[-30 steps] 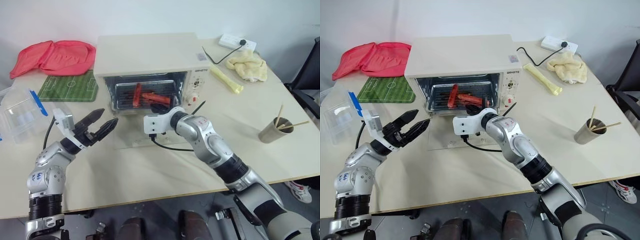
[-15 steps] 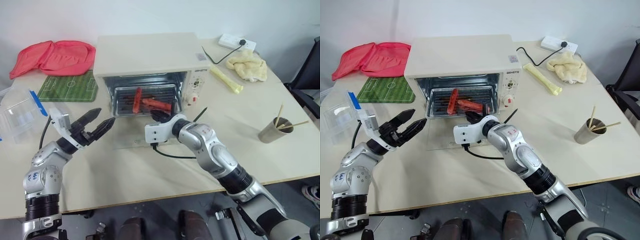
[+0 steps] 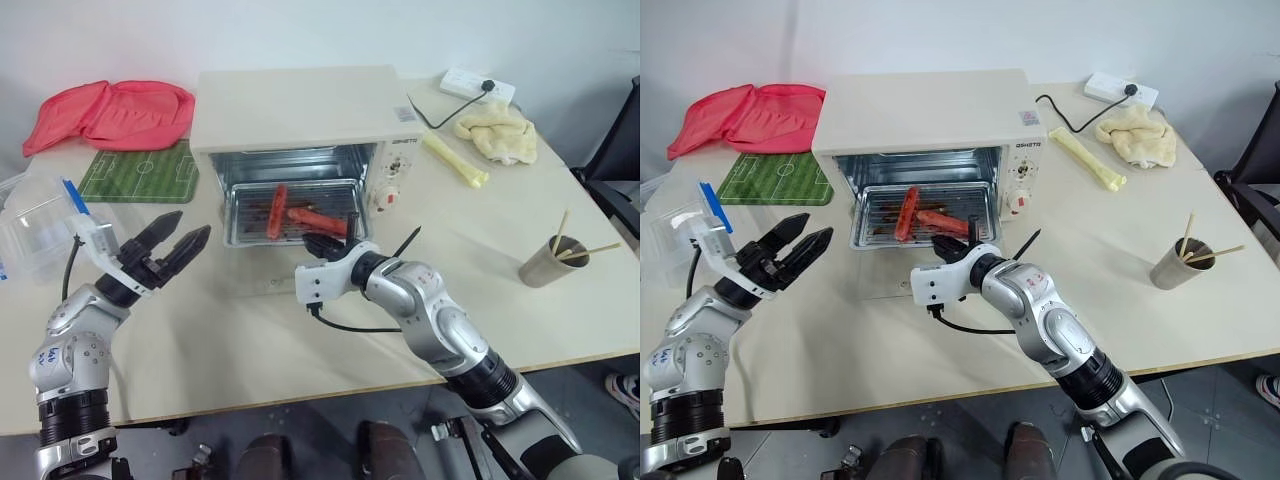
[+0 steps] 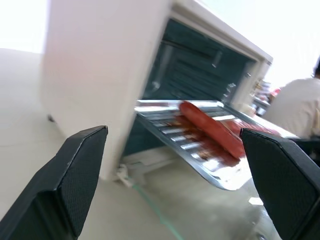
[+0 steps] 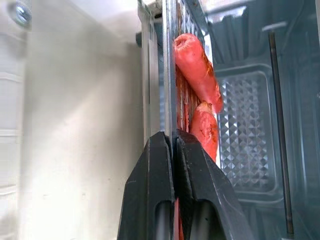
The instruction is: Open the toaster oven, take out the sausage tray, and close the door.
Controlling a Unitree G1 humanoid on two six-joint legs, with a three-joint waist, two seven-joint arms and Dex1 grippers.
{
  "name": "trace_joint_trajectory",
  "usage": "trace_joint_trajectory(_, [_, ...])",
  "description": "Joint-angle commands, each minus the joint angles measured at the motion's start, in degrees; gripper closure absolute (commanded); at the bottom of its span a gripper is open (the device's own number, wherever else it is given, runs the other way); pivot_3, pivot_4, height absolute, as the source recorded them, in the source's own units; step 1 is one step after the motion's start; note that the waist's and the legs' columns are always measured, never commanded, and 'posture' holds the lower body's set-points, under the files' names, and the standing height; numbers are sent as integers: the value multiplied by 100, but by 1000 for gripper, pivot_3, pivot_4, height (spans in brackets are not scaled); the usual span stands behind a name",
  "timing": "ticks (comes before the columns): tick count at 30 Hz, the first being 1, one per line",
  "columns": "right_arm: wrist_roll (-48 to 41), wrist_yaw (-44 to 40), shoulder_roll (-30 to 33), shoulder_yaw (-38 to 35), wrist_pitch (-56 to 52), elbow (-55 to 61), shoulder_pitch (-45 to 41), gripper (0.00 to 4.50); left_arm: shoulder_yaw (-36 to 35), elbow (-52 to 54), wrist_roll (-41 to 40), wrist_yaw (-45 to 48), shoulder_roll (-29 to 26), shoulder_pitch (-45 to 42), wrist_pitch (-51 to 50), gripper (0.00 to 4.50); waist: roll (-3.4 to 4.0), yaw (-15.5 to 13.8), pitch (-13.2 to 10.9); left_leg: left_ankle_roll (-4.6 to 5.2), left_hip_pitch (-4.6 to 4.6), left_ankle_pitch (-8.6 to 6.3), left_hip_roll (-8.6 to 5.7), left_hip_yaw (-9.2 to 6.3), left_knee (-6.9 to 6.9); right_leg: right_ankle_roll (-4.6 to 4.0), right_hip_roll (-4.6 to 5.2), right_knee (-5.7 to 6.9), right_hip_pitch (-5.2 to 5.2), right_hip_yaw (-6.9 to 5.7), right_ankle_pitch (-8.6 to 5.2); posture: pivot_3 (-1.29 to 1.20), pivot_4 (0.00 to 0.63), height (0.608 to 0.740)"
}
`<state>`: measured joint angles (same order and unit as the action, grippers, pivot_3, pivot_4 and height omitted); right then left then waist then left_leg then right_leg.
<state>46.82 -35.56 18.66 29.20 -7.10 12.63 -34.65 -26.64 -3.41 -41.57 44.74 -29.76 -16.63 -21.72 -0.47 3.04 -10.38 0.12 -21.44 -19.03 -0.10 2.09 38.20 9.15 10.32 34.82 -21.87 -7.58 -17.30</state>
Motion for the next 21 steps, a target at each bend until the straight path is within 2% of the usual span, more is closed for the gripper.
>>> trace_joint_trajectory(1, [-44,-2,-22,-70,160,389,-49,4431,-136,-13,-102,-19,-97,0,-33,0,0,-6,0,0,0,0,0,0,1,0,0,0,1,0,0,0,150,740])
trace_joint_trajectory(21, [-629,-258,459,-520,462,828,378,4431,-98,239,-265,-137,-10,183,-400,0,-1,-142,0,0,14,0,-1,1,6,0,0,-2,19,0,0,0,150,740])
